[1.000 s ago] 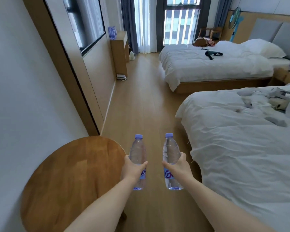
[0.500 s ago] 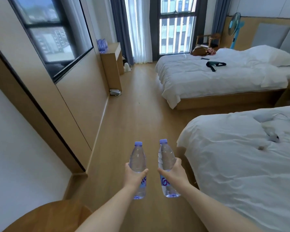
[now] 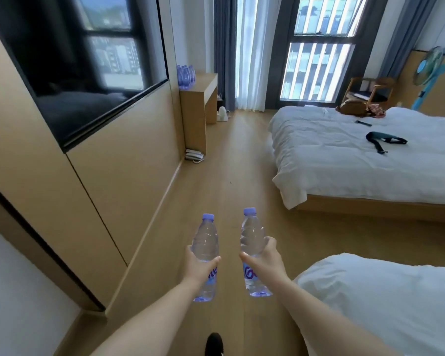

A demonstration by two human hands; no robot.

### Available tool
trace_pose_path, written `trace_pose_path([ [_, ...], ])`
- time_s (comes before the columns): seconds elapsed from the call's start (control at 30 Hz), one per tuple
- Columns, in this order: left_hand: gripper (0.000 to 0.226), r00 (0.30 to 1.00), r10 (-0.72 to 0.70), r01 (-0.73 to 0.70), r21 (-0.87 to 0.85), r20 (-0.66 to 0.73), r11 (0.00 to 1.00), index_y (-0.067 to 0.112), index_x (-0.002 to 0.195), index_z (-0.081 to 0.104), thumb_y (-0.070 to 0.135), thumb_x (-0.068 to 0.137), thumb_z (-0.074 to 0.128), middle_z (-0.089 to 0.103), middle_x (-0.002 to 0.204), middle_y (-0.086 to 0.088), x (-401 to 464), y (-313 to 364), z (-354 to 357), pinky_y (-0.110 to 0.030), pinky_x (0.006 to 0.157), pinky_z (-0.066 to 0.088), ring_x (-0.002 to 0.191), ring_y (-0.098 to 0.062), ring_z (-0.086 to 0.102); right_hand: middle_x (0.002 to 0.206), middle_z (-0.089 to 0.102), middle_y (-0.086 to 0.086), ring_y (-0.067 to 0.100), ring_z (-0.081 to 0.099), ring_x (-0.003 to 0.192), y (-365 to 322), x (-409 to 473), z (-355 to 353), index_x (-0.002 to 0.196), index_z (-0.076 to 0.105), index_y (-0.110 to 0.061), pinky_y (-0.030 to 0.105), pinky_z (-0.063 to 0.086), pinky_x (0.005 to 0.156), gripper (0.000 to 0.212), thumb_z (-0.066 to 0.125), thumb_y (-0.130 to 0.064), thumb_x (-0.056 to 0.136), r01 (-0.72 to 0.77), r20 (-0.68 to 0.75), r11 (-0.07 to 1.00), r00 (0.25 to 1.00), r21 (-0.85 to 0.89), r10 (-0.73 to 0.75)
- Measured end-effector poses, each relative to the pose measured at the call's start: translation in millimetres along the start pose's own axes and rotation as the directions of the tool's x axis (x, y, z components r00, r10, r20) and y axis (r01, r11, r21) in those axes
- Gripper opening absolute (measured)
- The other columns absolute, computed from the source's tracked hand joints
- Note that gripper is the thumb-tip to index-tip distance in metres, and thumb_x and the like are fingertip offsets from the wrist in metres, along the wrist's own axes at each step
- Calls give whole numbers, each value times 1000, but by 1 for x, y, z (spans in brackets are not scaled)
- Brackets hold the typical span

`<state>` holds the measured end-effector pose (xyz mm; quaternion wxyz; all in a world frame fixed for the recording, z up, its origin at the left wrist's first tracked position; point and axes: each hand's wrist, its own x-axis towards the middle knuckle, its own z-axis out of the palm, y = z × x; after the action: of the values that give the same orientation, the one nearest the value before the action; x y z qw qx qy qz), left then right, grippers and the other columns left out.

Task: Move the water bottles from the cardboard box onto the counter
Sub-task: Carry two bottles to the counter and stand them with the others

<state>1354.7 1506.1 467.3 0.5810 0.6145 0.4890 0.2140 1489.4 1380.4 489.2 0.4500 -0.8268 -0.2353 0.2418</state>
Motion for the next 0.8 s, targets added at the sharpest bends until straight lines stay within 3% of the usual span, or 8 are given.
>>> trace_pose_path([
  [0.1,58,1000,0,-1,43,6,999,19,107,40,24,70,84,60,95,1,89,28,18,-27,63,45,78,-11,60,103,59,-2,10,63,85,-18,84,4,117,35,-19,27,53,70,64,77,-38,72,-18,-20,1000,1000,-14,18],
  [0.23,61,1000,-4,4,139,-1,990,21,108,40,37,68,84,62,95,1,196,84,40,-39,83,53,84,-24,64,107,58,1,17,63,90,-54,184,0,121,35,-16,38,56,80,68,77,-39,73,-42,-67,998,997,-39,39],
  [0.43,67,999,39,-44,226,28,973,23,114,40,45,67,81,62,96,3,314,151,83,-35,77,51,86,-24,63,118,57,7,22,62,100,-93,316,-12,130,32,-12,41,54,87,78,78,-42,74,-78,-105,997,992,-27,75],
  [0.6,65,999,7,-15,195,39,981,24,110,38,41,67,83,63,99,-1,421,179,127,-43,86,54,88,-26,65,128,54,11,25,59,109,-103,443,-10,138,27,-11,39,52,91,89,79,-44,73,-86,-108,996,990,-5,85],
  [0.8,66,999,-38,42,197,-22,979,23,112,38,45,67,81,63,101,1,559,230,184,-38,86,51,90,-26,63,120,57,8,23,62,103,-116,605,-17,133,30,-12,41,54,89,84,80,-44,73,-75,-56,997,996,-8,74],
])
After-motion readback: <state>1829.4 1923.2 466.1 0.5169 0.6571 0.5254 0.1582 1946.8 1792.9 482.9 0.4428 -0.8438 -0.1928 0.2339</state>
